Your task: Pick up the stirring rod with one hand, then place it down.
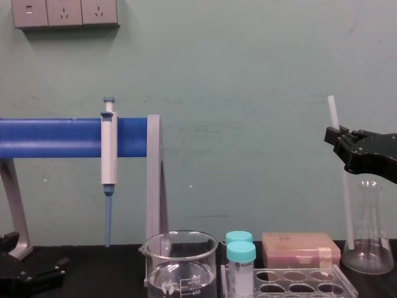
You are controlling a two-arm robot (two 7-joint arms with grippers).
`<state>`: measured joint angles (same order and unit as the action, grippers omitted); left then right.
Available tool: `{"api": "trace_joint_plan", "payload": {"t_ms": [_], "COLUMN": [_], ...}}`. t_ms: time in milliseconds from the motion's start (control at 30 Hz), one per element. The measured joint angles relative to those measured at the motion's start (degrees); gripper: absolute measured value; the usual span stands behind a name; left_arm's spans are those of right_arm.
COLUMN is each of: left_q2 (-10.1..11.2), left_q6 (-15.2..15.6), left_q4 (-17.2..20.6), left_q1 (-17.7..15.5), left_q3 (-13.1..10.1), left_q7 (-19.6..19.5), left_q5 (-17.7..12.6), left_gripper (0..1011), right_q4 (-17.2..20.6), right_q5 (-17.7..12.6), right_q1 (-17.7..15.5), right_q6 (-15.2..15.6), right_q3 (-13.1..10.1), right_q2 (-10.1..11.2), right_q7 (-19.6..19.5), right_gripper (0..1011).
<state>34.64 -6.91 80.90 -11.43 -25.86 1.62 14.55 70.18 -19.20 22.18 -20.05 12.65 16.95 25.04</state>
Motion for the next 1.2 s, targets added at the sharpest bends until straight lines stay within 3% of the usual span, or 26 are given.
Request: {"api": "trace_joint_plan", "payload": {"t_ms": [1200], "left_q2": [0.00], "left_q6": [0.00], "left_q4": [0.00], "left_q1": [0.00], "left_q3": [0.00], "left_q7": [0.00], "left_q5": [0.00], "left_gripper": [1000], "right_q4": [0.00], "right_q5": [0.00], "right_q1": [0.00], "right_q6": [0.00], "right_q3": [0.00], "right_q2": [0.00], "right_q7": [0.00], "right_gripper": [68]}}
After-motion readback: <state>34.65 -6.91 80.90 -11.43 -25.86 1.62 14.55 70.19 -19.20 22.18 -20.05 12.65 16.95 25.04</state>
